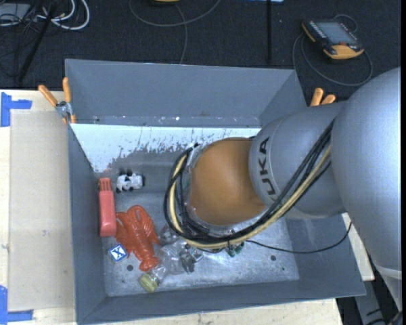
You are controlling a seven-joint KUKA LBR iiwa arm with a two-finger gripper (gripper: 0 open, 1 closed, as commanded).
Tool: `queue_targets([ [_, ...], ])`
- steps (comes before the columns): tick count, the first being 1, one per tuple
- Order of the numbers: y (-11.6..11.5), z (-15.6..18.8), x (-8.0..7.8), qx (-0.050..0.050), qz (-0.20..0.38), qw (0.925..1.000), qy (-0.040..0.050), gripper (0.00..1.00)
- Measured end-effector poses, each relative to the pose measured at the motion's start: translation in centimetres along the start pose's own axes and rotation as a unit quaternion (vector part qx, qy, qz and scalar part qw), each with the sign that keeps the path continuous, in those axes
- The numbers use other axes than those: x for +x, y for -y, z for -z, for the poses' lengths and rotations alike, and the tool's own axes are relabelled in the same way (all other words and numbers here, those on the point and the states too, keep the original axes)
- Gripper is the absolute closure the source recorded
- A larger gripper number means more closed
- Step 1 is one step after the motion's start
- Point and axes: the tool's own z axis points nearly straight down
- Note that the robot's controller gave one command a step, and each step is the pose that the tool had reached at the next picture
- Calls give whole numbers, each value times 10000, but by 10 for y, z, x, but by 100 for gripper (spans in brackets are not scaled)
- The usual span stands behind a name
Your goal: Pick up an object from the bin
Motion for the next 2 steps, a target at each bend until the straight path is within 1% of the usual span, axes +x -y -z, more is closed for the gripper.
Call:
queue_targets([
  [2,0,0,0,0,3,10000,0,100],
])
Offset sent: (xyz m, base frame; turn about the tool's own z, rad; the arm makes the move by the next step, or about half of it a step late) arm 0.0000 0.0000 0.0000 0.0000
